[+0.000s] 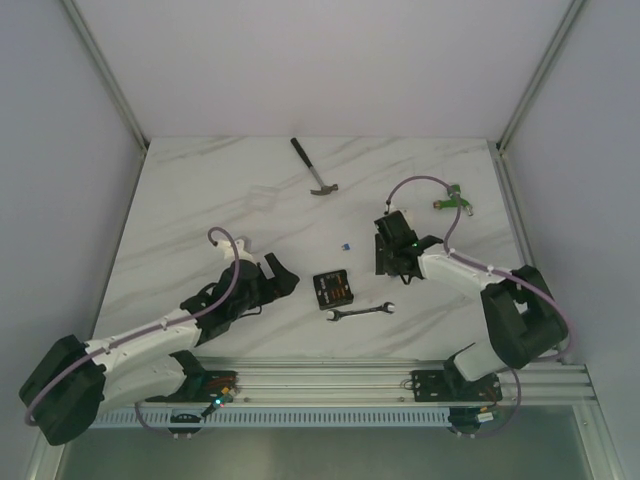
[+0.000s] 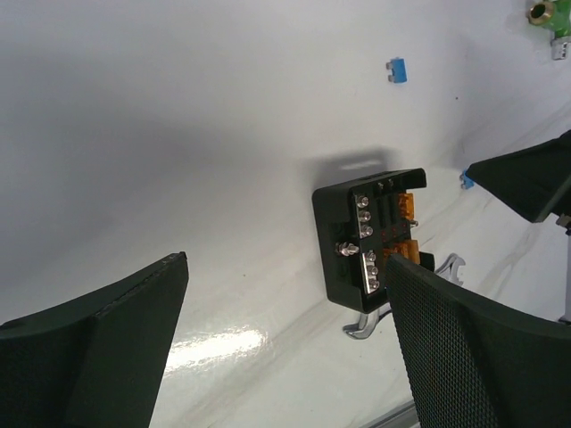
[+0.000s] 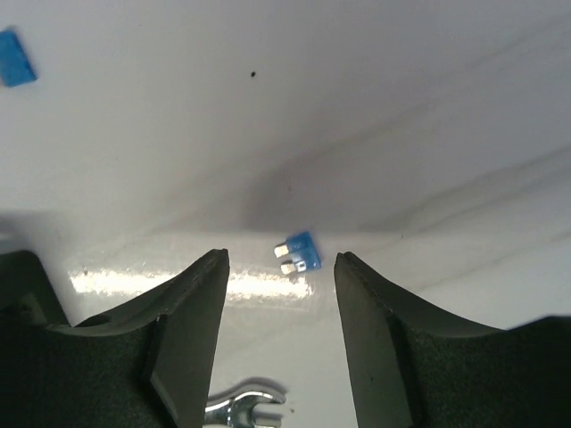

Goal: Snap on the fuse box
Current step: Pick up the fuse from the center of the board.

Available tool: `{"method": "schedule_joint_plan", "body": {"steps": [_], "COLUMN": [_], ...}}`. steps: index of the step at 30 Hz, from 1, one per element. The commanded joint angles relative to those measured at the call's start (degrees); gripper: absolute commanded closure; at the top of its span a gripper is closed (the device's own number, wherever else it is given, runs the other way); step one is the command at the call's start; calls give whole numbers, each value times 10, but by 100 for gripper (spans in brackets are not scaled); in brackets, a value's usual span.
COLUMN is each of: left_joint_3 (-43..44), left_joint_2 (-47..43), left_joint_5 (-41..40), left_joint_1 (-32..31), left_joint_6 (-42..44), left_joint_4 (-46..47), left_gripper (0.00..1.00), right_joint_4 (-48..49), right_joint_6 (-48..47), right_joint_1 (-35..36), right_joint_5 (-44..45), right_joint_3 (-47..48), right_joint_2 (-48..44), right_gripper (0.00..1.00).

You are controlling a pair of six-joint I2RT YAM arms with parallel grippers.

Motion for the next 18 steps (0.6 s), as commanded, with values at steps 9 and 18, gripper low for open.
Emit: {"method": "schedule_joint_plan", "body": {"steps": [9,18], "left_joint_3": [5,11], "left_joint_2": [23,37], "left_joint_5": [-4,0], "left_joint_1": [1,1], "left_joint_6": [5,6], "left_joint_4": [-10,-10], "left_gripper": [0,0], "right_joint_4": [23,-13], "right_joint_6": [20,33], "right_joint_1": [-8,-8], "right_joint_5": [70,63], "right_joint_3": [3,-15], "right_joint_2": [54,62], "right_gripper": [44,44]}}
